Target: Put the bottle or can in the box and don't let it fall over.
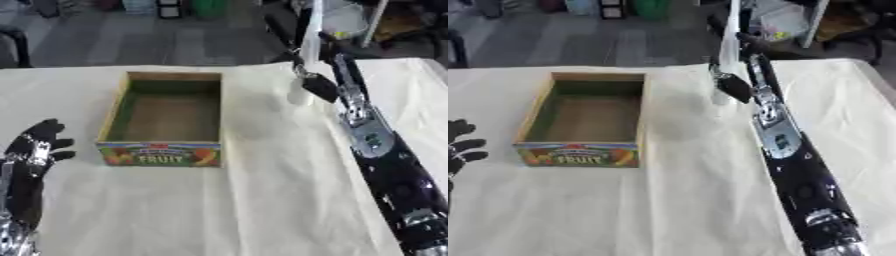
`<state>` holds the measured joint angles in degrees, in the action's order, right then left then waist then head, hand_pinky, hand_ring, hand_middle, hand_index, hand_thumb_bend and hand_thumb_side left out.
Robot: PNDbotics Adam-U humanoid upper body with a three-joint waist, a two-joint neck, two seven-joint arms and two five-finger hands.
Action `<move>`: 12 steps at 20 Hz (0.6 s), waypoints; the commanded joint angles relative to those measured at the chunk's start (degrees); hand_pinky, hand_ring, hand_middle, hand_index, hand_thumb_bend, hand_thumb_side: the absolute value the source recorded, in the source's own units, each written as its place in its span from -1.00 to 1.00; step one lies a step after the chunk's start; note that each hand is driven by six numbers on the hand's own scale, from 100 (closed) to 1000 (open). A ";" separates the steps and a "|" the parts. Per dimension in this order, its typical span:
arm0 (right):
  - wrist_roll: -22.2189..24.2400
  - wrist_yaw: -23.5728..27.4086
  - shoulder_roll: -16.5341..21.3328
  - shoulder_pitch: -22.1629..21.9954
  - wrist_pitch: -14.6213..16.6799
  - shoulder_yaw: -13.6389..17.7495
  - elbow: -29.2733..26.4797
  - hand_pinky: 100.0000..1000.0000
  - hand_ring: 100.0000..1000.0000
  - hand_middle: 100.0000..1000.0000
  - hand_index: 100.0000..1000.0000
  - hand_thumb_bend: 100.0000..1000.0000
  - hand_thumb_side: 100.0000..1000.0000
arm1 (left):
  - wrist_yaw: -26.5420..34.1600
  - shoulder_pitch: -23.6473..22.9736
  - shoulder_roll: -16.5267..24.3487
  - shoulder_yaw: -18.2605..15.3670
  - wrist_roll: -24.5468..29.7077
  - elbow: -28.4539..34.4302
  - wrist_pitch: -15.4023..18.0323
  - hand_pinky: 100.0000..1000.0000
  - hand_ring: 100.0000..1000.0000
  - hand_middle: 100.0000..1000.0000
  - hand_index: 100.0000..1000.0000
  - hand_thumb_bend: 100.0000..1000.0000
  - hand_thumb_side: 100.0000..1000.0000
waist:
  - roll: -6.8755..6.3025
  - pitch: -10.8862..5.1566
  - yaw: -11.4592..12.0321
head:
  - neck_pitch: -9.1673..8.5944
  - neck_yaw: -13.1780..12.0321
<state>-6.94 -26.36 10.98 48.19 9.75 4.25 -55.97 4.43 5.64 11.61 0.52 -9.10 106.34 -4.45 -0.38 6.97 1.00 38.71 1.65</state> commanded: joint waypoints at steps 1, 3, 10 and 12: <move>-0.25 1.42 2.07 1.97 -0.10 0.60 0.72 0.84 1.00 0.99 1.00 -0.69 -0.21 | 0.27 0.76 0.25 0.10 0.16 1.04 0.21 0.24 0.28 0.39 0.54 -0.20 0.31 | 0.16 -0.77 0.10 | 0.60 -0.83; -0.20 2.19 2.68 2.56 -0.10 0.69 1.53 0.83 1.00 0.99 1.00 -0.70 -0.20 | 0.25 0.77 0.26 0.13 0.19 1.00 0.24 0.24 0.28 0.38 0.54 -0.20 0.31 | 0.28 -0.81 0.16 | 0.79 -1.05; -0.34 4.03 3.85 4.59 -0.25 1.10 4.06 0.83 1.00 0.99 1.00 -0.70 -0.19 | 0.25 0.95 0.22 0.16 0.23 1.02 0.29 0.24 0.28 0.38 0.54 -0.19 0.31 | 0.36 -0.74 0.50 | 0.86 -1.05; -0.47 4.38 4.15 5.06 -0.24 1.18 4.58 0.83 1.00 0.99 1.00 -0.71 -0.19 | 0.23 0.95 0.23 0.14 0.22 1.03 0.30 0.24 0.28 0.38 0.54 -0.19 0.31 | 0.40 -0.71 0.58 | 0.86 -1.00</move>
<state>-7.13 -22.47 13.40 51.78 9.55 4.96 -51.13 4.43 5.84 11.60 0.55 -8.95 106.34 -4.31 0.06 6.96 1.54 39.38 0.62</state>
